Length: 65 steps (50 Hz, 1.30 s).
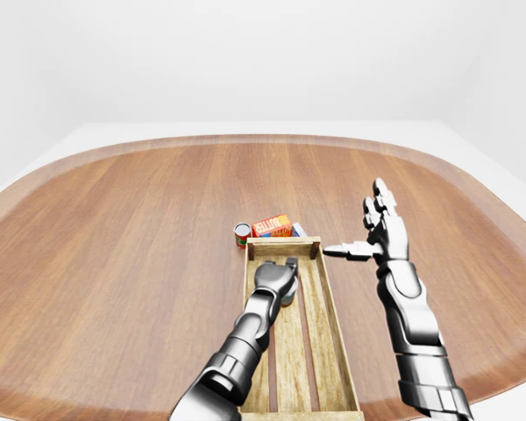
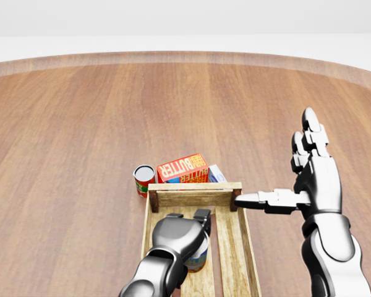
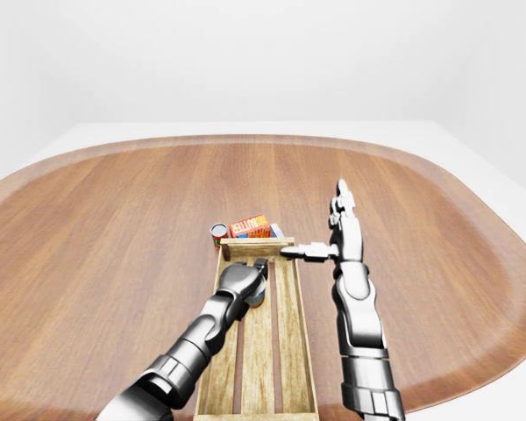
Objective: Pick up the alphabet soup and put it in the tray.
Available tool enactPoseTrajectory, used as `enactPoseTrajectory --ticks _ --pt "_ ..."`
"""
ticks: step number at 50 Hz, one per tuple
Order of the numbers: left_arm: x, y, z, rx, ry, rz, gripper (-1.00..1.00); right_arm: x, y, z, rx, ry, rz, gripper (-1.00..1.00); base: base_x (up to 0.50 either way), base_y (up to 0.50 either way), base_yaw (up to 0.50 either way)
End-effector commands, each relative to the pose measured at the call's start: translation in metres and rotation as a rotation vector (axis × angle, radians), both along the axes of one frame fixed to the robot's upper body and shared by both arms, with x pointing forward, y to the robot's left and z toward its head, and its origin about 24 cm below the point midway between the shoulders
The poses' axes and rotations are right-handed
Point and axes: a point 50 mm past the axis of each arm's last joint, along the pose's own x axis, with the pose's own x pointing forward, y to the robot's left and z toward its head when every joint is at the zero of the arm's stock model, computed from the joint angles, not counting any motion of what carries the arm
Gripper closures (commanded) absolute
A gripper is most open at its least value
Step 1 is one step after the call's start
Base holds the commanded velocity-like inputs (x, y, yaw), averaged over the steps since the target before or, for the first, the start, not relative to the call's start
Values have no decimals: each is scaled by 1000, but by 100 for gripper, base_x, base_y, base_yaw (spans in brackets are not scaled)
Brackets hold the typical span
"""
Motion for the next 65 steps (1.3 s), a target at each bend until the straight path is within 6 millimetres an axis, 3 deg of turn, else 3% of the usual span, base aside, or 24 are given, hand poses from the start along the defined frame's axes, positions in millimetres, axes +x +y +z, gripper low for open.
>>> enactPoseTrajectory --ticks 1,65 --pt "8 1 -6 21 -8 15 100 0 0 0 1 -2 0 -100 0 0 0" --pt "-7 3 -30 51 118 30 100 -1 -2 -1 4 3 -1 -100 0 0 0"
